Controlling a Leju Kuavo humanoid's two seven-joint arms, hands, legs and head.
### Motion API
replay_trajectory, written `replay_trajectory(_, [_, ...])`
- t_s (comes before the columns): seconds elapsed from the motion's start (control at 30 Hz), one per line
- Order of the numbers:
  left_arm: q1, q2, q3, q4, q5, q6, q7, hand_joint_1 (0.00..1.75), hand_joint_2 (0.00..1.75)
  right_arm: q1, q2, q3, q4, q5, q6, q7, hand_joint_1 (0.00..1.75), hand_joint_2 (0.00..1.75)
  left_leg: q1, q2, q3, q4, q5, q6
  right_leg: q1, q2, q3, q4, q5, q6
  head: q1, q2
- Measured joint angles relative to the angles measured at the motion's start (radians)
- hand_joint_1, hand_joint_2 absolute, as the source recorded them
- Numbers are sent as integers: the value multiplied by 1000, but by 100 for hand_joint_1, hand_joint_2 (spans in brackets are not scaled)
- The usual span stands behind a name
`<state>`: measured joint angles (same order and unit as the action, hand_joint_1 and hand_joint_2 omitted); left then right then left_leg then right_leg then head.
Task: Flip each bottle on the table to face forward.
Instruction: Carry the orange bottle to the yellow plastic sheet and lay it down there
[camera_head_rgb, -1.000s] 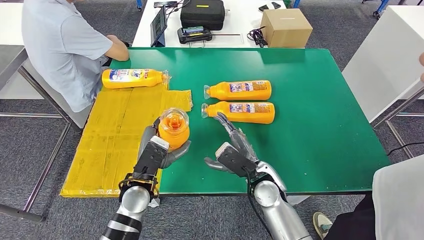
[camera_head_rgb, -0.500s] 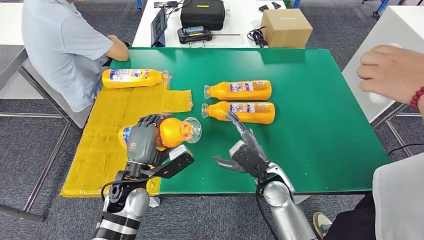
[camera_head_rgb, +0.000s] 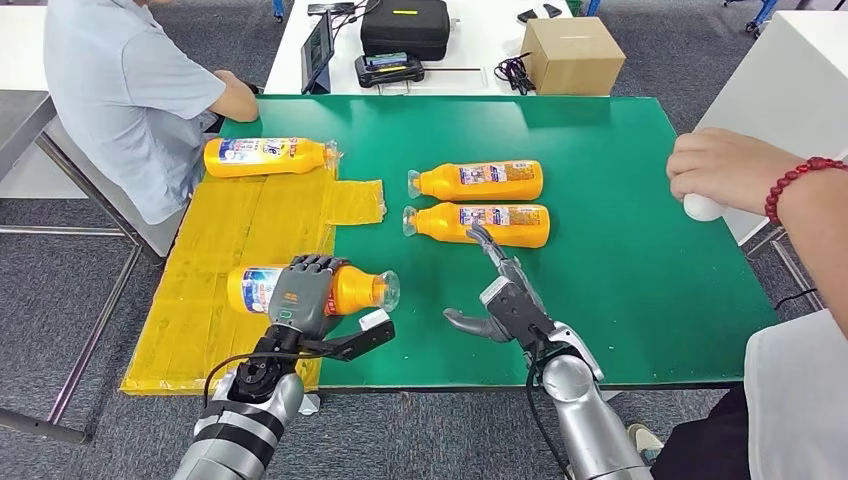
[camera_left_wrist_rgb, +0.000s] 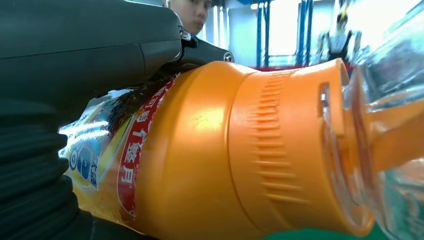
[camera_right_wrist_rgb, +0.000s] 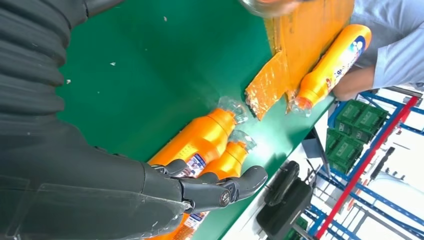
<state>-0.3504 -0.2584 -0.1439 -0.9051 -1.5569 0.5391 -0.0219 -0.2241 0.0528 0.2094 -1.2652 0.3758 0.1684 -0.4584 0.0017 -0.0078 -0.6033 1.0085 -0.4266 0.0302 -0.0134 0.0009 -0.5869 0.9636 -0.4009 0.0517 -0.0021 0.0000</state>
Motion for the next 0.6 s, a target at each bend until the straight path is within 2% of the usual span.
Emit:
replay_trajectory(0.13, [-59,57,-111,152,-13,20,100,175,175,-15,-12,0,28,-21,4,-12,0,175,0,0,0,0,0,0,0,0,0,0,0,0,0,0])
replay_trajectory(0.27, [-109,98,-201,271,-13,35,139,175,175,-30,-21,1,55,-29,4,-21,0,175,0,0,0,0,0,0,0,0,0,0,0,0,0,0])
replay_trajectory(0.43, [-169,132,-290,360,-13,33,164,175,175,-40,-26,1,81,-37,3,-25,0,175,0,-1,4,0,0,0,0,-1,5,0,0,0,0,0])
replay_trajectory(0.47, [-177,136,-301,372,-13,32,166,161,175,-42,-27,1,86,-38,3,-26,0,175,0,-1,5,0,0,0,0,-1,6,0,0,0,0,0])
replay_trajectory(0.57, [-196,144,-324,399,-12,24,173,33,175,-44,-29,1,98,-40,2,-29,0,175,0,-1,7,0,0,0,0,-1,8,0,0,0,0,0])
replay_trajectory(0.6, [-201,146,-330,406,-12,21,180,3,175,-44,-29,1,102,-40,2,-29,0,175,0,-1,7,0,0,-1,0,-1,8,0,0,0,0,0])
